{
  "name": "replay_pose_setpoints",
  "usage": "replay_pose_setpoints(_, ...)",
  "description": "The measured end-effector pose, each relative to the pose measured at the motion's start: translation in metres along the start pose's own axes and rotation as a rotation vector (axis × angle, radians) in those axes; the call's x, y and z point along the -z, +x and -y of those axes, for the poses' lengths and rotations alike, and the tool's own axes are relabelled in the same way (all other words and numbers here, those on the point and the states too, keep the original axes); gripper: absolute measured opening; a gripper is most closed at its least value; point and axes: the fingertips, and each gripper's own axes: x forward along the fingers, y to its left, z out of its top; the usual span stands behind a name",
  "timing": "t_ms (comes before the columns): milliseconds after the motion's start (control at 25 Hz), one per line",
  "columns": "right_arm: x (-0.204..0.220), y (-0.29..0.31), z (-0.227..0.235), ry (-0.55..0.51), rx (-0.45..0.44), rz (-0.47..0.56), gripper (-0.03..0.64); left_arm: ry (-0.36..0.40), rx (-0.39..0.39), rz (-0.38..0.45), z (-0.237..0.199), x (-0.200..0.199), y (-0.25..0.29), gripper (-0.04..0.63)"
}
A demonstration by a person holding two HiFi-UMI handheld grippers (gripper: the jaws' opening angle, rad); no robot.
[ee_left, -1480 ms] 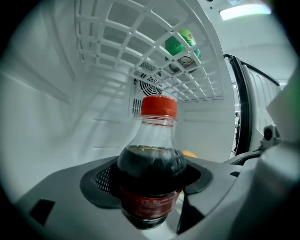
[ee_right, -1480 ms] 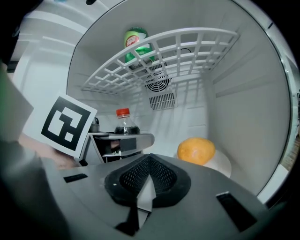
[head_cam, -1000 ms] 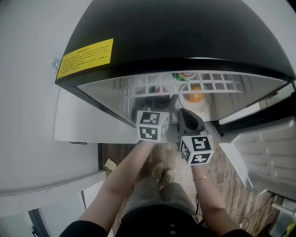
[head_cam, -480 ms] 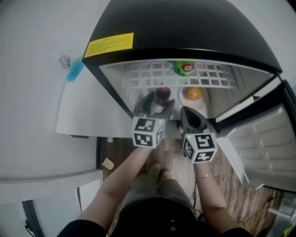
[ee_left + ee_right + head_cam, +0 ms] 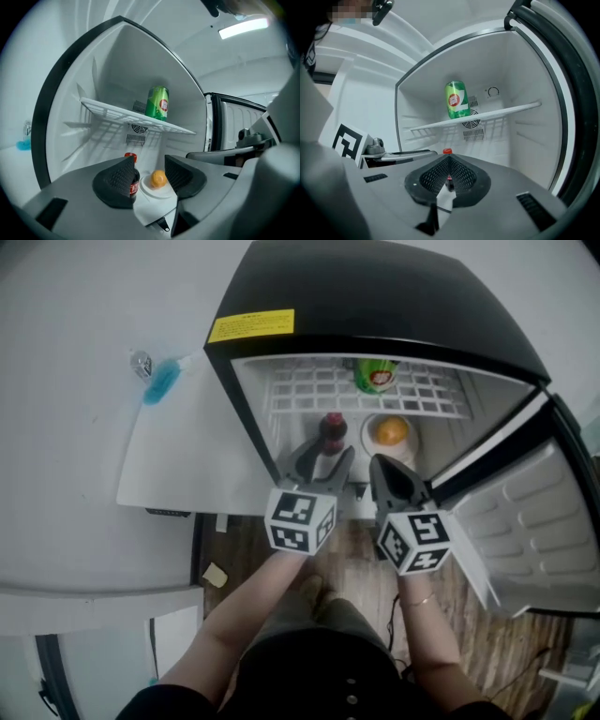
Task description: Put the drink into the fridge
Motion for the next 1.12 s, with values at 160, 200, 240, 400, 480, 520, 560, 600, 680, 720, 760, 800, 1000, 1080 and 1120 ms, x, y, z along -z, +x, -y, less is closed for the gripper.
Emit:
replay_pose_setpoints(160,-0.013,-0.013,-0.005,-0.005,-0.012,0.027,0.003,0.003,0.02,0.019,0.009,-0.008,-0.012,0.184)
replay_pose_setpoints(200,-0.015,-0.016,-0.007,-0.005,-0.012,0.032,0.003,0.005,0.026,0.024,0.012,-0.011,-0.016,0.176)
replay_pose_setpoints(240,-0.016,-0.019,-0.009,-0.004,-0.014,0.034,0.003,0.007,0.03,0.027,0.014,-0.013,-0.021,0.162)
replay_pose_setpoints(400,-0.017,-0.029,-0.019,0.001,-0.017,0.033,0.003,0.008,0.046,0.03,0.021,-0.021,-0.038,0.106)
replay_pose_setpoints(480,-0.018,-0.034,-0.024,0.0,-0.012,0.037,0.003,0.008,0.068,0.02,0.027,-0.022,-0.044,0.086)
replay_pose_setpoints(520,-0.018,-0.037,-0.026,0.0,-0.013,0.041,0.003,0.006,0.081,0.014,0.03,-0.022,-0.047,0.078)
replay_pose_setpoints(560,-0.019,-0.04,-0.029,0.001,-0.016,0.044,0.003,0.004,0.094,0.011,0.034,-0.022,-0.051,0.064)
replay_pose_setpoints(600,-0.019,-0.043,-0.032,0.001,-0.019,0.048,0.003,0.006,0.108,0.01,0.037,-0.022,-0.055,0.052)
replay_pose_setpoints(680,-0.02,-0.049,-0.035,-0.002,-0.026,0.054,0.003,0.025,0.136,0.011,0.044,-0.023,-0.061,0.027)
replay_pose_setpoints(720,-0.02,-0.051,-0.036,-0.003,-0.029,0.056,0.003,0.034,0.149,0.011,0.046,-0.023,-0.065,0.018)
replay_pose_setpoints(760,-0.02,-0.053,-0.036,-0.004,-0.03,0.055,0.003,0.037,0.158,0.011,0.047,-0.023,-0.068,0.014)
replay_pose_setpoints(800,-0.019,-0.055,-0.037,-0.004,-0.03,0.053,0.003,0.036,0.164,0.01,0.047,-0.024,-0.071,0.009)
replay_pose_setpoints(1000,-0.014,-0.062,-0.046,0.006,-0.046,0.055,0.003,0.024,0.192,-0.008,0.051,-0.02,-0.083,0.006)
replay_pose_setpoints(1080,-0.014,-0.065,-0.049,0.02,-0.05,0.068,0.003,0.0,0.179,-0.004,0.048,-0.019,-0.087,0.006)
replay_pose_setpoints(1120,-0.014,-0.067,-0.05,0.024,-0.048,0.07,0.003,-0.011,0.175,-0.004,0.047,-0.018,-0.09,0.006)
